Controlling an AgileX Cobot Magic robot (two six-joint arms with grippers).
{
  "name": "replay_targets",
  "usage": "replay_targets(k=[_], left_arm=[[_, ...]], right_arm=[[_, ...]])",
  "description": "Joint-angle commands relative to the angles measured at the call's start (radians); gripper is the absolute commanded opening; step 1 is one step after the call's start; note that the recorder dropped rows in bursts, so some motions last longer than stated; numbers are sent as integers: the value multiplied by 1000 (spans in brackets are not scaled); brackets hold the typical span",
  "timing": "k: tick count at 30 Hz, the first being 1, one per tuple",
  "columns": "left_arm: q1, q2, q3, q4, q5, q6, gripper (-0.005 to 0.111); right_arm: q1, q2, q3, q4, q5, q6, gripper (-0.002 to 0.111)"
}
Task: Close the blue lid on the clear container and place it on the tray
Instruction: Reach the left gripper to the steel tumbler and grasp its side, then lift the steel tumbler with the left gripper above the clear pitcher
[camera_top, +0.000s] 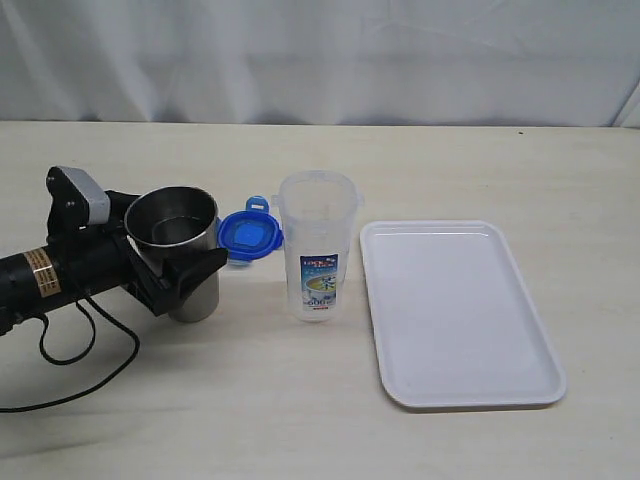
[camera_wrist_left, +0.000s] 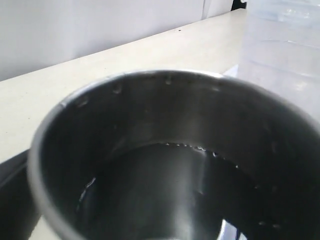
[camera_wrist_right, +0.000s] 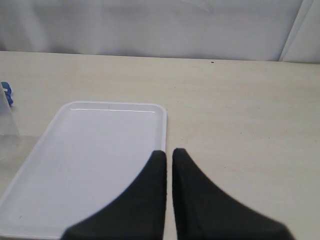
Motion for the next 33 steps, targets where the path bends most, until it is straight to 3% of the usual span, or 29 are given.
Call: replay_targets(k=[1, 12, 16, 24, 33], left_arm=[[-4, 5, -5, -19, -12, -4, 105], [-17, 4, -5, -65, 22, -4, 102], [-17, 4, -5, -67, 28, -4, 80], [-17, 4, -5, -12, 10, -6, 2], [-17, 4, -5, -6, -12, -62, 0]], right_arm=[[-4, -4, 3, -2, -2, -3, 5], [-4, -4, 3, -2, -2, -3, 5], [-4, -4, 3, -2, -2, -3, 5], [-4, -4, 3, -2, -2, -3, 5], [-4, -4, 3, -2, -2, -3, 5]])
